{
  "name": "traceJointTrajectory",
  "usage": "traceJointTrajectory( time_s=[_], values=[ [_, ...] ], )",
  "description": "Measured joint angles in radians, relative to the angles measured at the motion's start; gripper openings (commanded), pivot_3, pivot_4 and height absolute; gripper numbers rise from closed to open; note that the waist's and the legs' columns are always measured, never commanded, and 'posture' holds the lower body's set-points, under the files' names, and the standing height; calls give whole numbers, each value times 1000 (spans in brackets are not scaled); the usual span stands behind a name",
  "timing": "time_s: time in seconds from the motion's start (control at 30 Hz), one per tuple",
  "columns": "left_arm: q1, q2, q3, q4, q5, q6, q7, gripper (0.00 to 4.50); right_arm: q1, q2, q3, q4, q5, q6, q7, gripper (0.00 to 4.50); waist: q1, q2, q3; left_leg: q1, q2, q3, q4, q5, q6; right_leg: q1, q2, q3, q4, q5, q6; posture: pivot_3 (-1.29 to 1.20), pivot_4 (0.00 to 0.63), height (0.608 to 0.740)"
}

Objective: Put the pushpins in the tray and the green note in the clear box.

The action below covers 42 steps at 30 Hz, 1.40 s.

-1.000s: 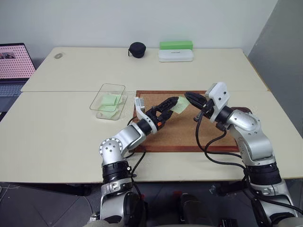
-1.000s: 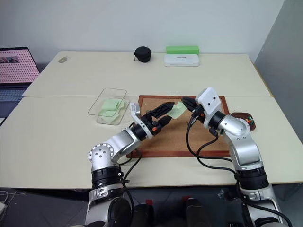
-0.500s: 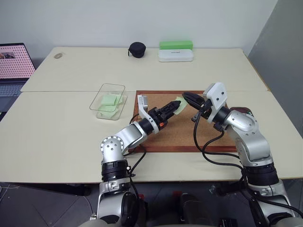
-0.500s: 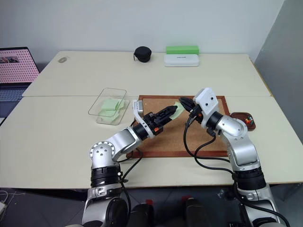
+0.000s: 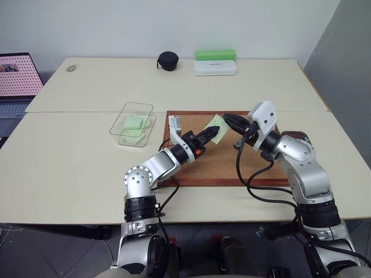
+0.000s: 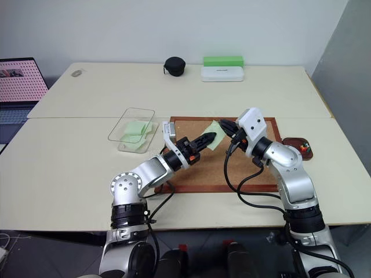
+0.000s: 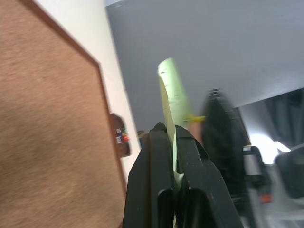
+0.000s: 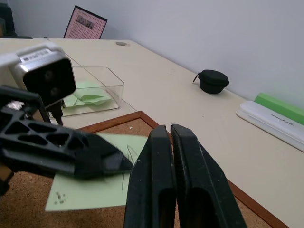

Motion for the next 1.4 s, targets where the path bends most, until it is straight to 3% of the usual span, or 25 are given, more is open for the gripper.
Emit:
traceJointTrajectory(
  time_s=[0.3, 0.5, 0.67, 0.8, 0.97, 1.4],
  values=[
    [-1, 25, -30, 53, 140, -60, 13, 31, 27, 6, -39, -88, 63, 86, -53, 0, 1, 0, 0, -1, 0, 0, 0, 0, 0, 0, 0, 0, -1, 0, 0, 0, 150, 740],
    [3, 189, -372, -105, 435, -204, -186, 31, 75, -92, -113, -10, -45, 142, -186, 0, 5, 0, 0, -1, -1, 1, -1, 0, 0, 0, -1, 0, -1, 0, -1, 0, 150, 740],
    [-52, 337, -723, -210, 755, -465, -406, 31, 109, -162, -219, 181, -99, 156, -289, 0, 6, 1, 0, -2, 0, 2, -5, 0, 0, 0, -1, 1, -7, 2, -3, 0, 150, 740],
    [-67, 339, -832, -184, 892, -604, -500, 31, 104, -176, -272, 319, -101, 151, -311, 0, -2, 1, 0, 0, 1, 3, -11, 0, 0, -1, 0, 2, -10, 3, -5, 0, 150, 740],
    [-95, 314, -835, -113, 950, -674, -533, 31, 52, -170, -309, 424, -55, 162, -307, 0, -2, 4, 2, 0, 0, 3, -11, 0, 1, -1, 0, 2, -10, 0, -1, 0, 150, 740],
    [-68, 305, -806, -78, 1020, -710, -578, 0, 0, -167, -325, 514, -5, 176, -294, 2961, 0, 4, 2, -1, 0, 3, -11, 0, 1, -1, 0, 2, -10, 1, -1, 0, 150, 740]
  ],
)
